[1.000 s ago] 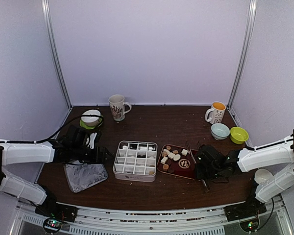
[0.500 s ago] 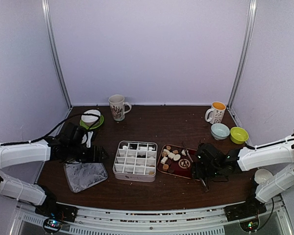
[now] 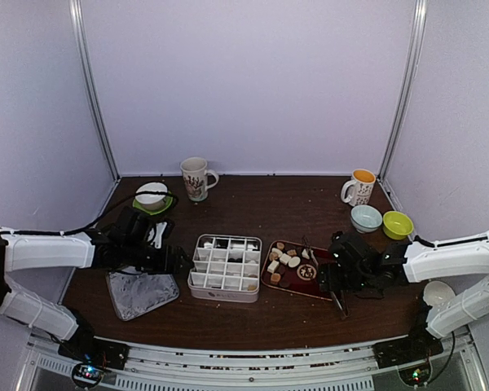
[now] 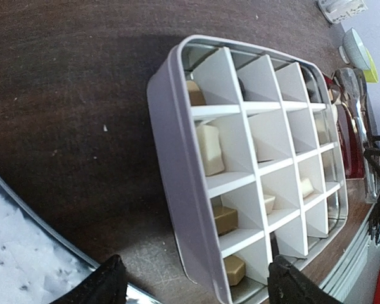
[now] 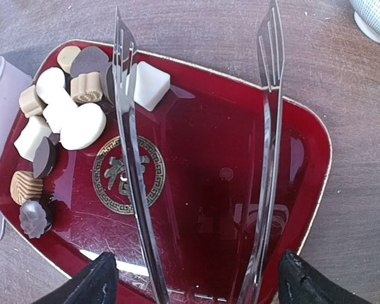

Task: Pack the chocolate
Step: Move the packing box to the center of the board, then pick up the box lid from the corner of the board.

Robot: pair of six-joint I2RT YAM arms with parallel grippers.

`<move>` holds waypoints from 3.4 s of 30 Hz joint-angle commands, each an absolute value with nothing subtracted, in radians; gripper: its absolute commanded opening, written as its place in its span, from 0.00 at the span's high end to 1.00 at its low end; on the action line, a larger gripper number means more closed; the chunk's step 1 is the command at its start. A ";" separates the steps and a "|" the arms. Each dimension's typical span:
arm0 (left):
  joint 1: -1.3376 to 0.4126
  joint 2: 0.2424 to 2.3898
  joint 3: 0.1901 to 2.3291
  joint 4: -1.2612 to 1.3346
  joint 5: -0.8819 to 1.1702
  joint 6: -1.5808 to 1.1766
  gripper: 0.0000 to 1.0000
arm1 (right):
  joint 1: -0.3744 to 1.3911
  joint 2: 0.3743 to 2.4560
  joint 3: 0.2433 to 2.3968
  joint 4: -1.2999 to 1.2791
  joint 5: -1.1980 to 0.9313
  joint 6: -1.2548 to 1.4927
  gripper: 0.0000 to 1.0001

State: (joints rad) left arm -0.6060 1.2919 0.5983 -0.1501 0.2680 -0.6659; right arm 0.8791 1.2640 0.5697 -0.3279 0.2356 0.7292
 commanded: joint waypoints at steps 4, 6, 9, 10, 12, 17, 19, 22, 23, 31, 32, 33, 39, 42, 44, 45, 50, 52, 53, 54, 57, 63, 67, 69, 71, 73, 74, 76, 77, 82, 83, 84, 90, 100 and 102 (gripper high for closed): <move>-0.633 1.371 0.613 -0.022 0.333 -0.703 0.22 | 0.876 1.217 0.591 -0.352 0.259 0.707 0.13; -0.645 1.397 0.619 -0.006 0.341 -0.712 0.22 | 0.877 1.204 0.591 -0.354 0.260 0.700 0.14; -0.666 1.430 0.624 0.025 0.359 -0.728 0.22 | 0.877 1.187 0.589 -0.355 0.259 0.697 0.14; -0.670 1.438 0.627 0.037 0.365 -0.734 0.22 | 0.877 1.183 0.590 -0.355 0.258 0.697 0.14; -0.680 1.452 0.633 0.057 0.375 -0.741 0.22 | 0.877 1.179 0.590 -0.351 0.254 0.697 0.15; -0.696 1.488 0.643 0.110 0.387 -0.754 0.22 | 0.877 1.185 0.599 -0.349 0.251 0.695 0.15; -0.701 1.512 0.651 0.126 0.397 -0.758 0.22 | 0.876 1.189 0.607 -0.353 0.252 0.693 0.16; -0.715 1.539 0.667 0.142 0.407 -0.768 0.22 | 0.877 1.192 0.616 -0.359 0.249 0.692 0.16; -0.722 1.544 0.673 0.145 0.408 -0.772 0.22 | 0.876 1.192 0.617 -0.359 0.248 0.692 0.16; -0.777 1.579 0.719 0.166 0.380 -0.801 0.22 | 0.877 1.188 0.623 -0.360 0.253 0.689 0.16; -0.782 1.591 0.725 0.175 0.381 -0.807 0.22 | 0.877 1.187 0.626 -0.361 0.253 0.688 0.17; -0.790 1.603 0.733 0.183 0.382 -0.813 0.22 | 0.876 1.187 0.630 -0.362 0.253 0.685 0.17; -0.820 1.647 0.780 0.182 0.362 -0.829 0.22 | 0.876 1.166 0.641 -0.372 0.263 0.669 0.17; -0.820 1.609 0.792 0.075 0.262 -0.827 0.21 | 0.876 1.148 0.638 -0.378 0.269 0.663 0.17; -0.818 1.563 0.791 -0.001 0.191 -0.818 0.18 | 0.876 1.136 0.634 -0.380 0.272 0.663 0.17; -0.817 1.533 0.788 -0.038 0.152 -0.814 0.16 | 0.877 1.129 0.629 -0.379 0.275 0.663 0.17; -0.776 1.375 0.772 -0.272 -0.030 -0.812 0.02 | 0.876 1.110 0.614 -0.370 0.283 0.660 0.17; -0.740 1.319 0.762 -0.356 -0.069 -0.815 0.02 | 0.876 1.106 0.614 -0.370 0.283 0.660 0.17; -0.718 1.293 0.753 -0.397 -0.083 -0.819 0.02 | 0.877 1.104 0.614 -0.369 0.283 0.657 0.17; -0.693 1.268 0.743 -0.437 -0.094 -0.824 0.02 | 0.877 1.102 0.613 -0.367 0.281 0.655 0.17; -0.626 1.185 0.710 -0.566 -0.155 -0.843 0.02 | 0.877 1.097 0.616 -0.367 0.283 0.648 0.17; -0.461 0.981 0.622 -0.758 -0.246 -0.895 0.02 | 0.877 1.091 0.617 -0.365 0.287 0.637 0.17; -0.347 0.885 0.556 -0.803 -0.202 -0.925 0.10 | 0.877 1.100 0.625 -0.359 0.283 0.626 0.17; -0.320 0.854 0.535 -0.834 -0.210 -0.951 0.15 | 0.877 1.103 0.628 -0.360 0.282 0.624 0.17; -0.303 0.835 0.518 -0.859 -0.211 -0.981 0.20 | 0.876 1.104 0.627 -0.356 0.281 0.624 0.17; -0.293 0.827 0.506 -0.885 -0.222 -1.024 0.24 | 0.877 1.104 0.628 -0.356 0.280 0.623 0.17; -0.288 0.829 0.503 -0.906 -0.237 -1.054 0.25 | 0.876 1.104 0.627 -0.356 0.282 0.624 0.17; -0.281 0.835 0.500 -0.950 -0.277 -1.113 0.28 | 0.877 1.104 0.624 -0.351 0.284 0.624 0.17; -0.279 0.838 0.495 -0.955 -0.283 -1.127 0.30 | 0.877 1.103 0.623 -0.350 0.282 0.624 0.17; -0.279 0.865 0.463 -0.904 -0.244 -1.136 0.39 | 0.876 1.102 0.621 -0.354 0.283 0.625 0.17; -0.279 0.869 0.461 -0.894 -0.241 -1.132 0.43 | 0.877 1.101 0.619 -0.353 0.283 0.626 0.17; -0.278 0.872 0.458 -0.887 -0.243 -1.126 0.45 | 0.877 1.102 0.620 -0.350 0.282 0.627 0.17; -0.277 0.886 0.427 -0.780 -0.220 -1.082 0.61 | 0.877 1.098 0.623 -0.357 0.279 0.626 0.17; -0.275 1.024 0.414 -0.631 -0.126 -1.060 0.66 | 0.876 1.086 0.631 -0.372 0.284 0.620 0.17; -0.267 1.057 0.407 -0.624 -0.121 -1.076 0.67 | 0.876 1.086 0.634 -0.378 0.287 0.620 0.18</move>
State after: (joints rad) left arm -0.2832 1.0077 0.4297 -0.6945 -0.1551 -1.0702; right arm 0.8791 1.1023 0.6163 -0.3695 0.2596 0.6304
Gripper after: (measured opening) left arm 0.337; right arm 0.825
